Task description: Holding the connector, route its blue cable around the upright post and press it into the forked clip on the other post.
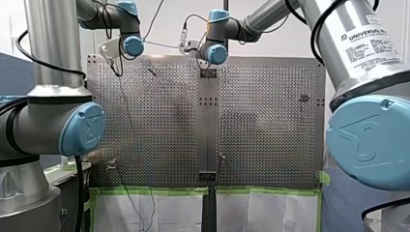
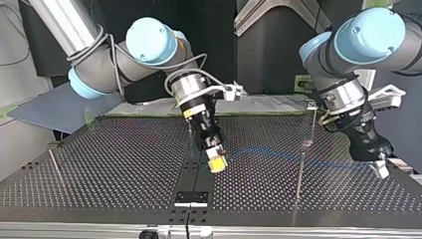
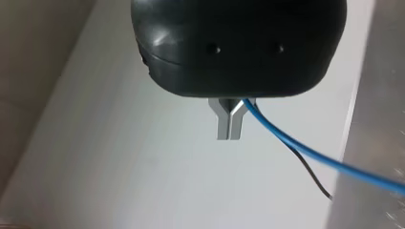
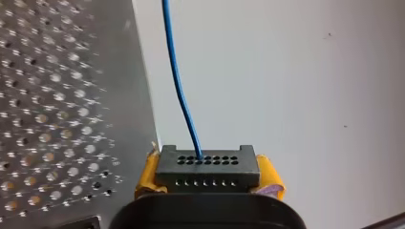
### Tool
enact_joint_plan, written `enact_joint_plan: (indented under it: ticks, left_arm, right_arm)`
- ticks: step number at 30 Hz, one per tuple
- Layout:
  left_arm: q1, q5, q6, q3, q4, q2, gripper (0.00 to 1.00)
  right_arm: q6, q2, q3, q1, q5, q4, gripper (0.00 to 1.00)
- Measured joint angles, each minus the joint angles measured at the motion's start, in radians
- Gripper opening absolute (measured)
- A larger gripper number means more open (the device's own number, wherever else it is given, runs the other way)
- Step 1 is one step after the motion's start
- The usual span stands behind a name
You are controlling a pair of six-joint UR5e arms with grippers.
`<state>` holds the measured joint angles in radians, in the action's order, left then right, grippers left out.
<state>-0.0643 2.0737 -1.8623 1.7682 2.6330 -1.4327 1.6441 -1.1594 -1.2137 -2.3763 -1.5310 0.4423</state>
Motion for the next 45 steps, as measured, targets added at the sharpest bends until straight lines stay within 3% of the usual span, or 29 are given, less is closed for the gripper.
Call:
enact_joint_plan:
  ticks: [6,17,23,30,45]
  left_arm:
    - [0.048,-0.047,-0.009,-0.021,0.045,-0.047,0.02]
    - [0.126,-0.144,-0.041,-0.105,0.052,-0.143,0.05]
    - [0.129,-0.196,-0.047,-0.145,0.051,-0.195,0.05]
    - [0.130,-0.251,-0.049,-0.150,0.050,-0.251,0.05]
    - [0.115,-0.383,-0.038,-0.144,0.045,-0.383,0.07]
  right_arm:
    - [0.006,0.030,0.024,0.008,0.007,-0.003,0.00]
    - [0.005,0.100,0.068,0.009,0.014,-0.007,0.00]
    - [0.005,0.137,0.087,0.009,0.027,0.003,0.00]
    - [0.006,0.160,0.095,0.012,0.030,0.008,0.00]
    - [-0.003,0.197,0.096,0.026,0.015,-0.011,0.00]
